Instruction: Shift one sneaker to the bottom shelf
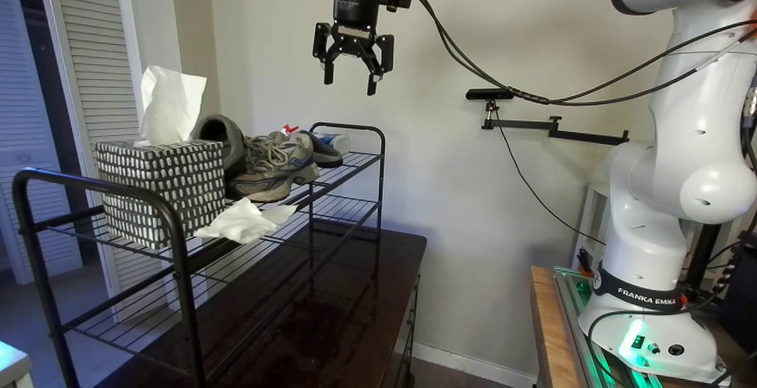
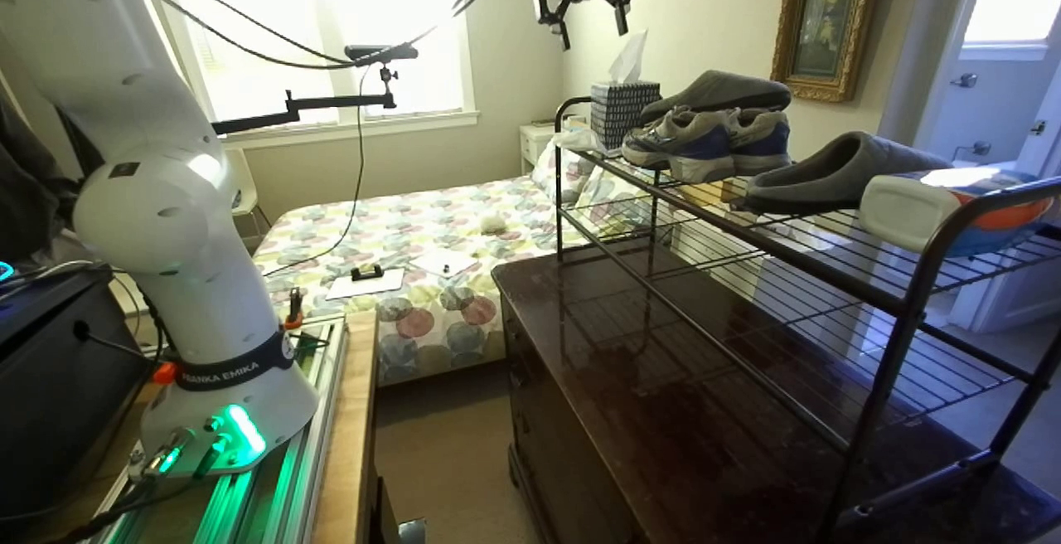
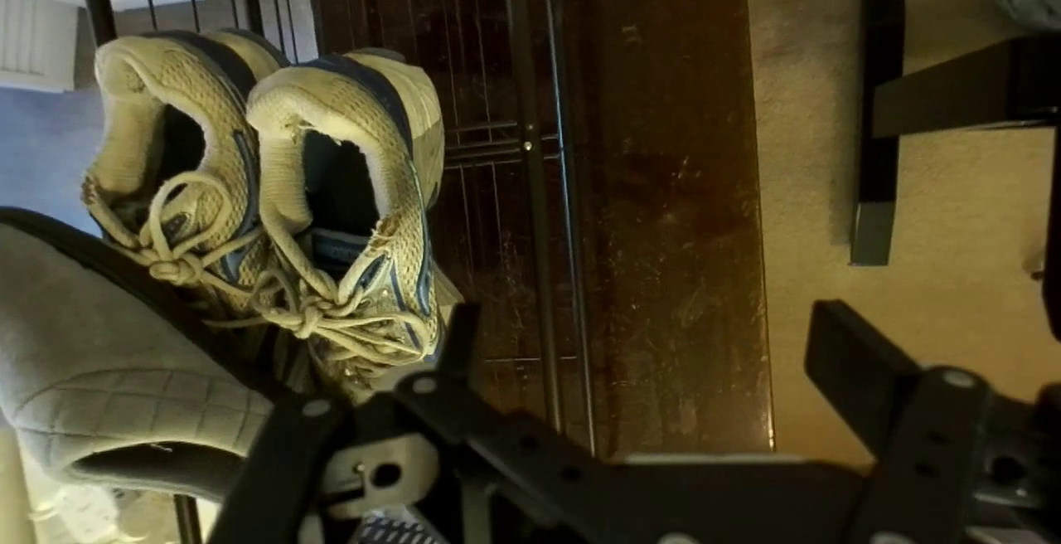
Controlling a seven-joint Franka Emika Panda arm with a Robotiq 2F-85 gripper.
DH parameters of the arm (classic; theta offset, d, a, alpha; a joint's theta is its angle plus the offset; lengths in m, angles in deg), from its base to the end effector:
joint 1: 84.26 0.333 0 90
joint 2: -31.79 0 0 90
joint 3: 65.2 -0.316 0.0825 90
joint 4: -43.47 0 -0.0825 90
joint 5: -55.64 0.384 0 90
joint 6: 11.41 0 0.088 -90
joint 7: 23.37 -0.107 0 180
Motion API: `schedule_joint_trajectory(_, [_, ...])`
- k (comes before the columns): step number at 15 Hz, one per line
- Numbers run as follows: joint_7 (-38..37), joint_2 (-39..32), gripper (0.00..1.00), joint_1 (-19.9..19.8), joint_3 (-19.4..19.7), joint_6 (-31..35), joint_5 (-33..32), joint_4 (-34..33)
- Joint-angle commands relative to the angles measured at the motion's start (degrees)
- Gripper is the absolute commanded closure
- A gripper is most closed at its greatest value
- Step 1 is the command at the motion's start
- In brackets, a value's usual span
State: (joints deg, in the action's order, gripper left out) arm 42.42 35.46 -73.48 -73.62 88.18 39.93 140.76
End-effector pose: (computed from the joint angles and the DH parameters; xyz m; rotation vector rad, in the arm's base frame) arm 0.5263 0.1599 0.6177 2.0645 1.9532 -0.0246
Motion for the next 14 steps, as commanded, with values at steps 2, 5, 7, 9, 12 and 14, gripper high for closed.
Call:
schedule_joint_trajectory(2, [8.65,-4.45,0.0,-1.66,0.97,-0.59,-0.52,-2.79])
schedule_joint_trajectory(5, [10.07,-7.52,0.0,-2.56,1.34,0.35,0.26,-3.85])
schedule_joint_trajectory(7, [9.07,-9.96,0.0,-2.55,0.96,0.7,-0.53,-5.47])
schedule_joint_trajectory(9, [7.68,-12.23,0.0,-2.31,0.72,0.93,-0.98,-7.11])
schedule_joint_trajectory(12, [7.33,-15.0,0.0,-2.25,0.57,0.38,-1.26,-9.7])
schedule_joint_trajectory(14, [6.13,-16.64,0.0,-2.3,1.06,-0.28,-3.22,-11.7])
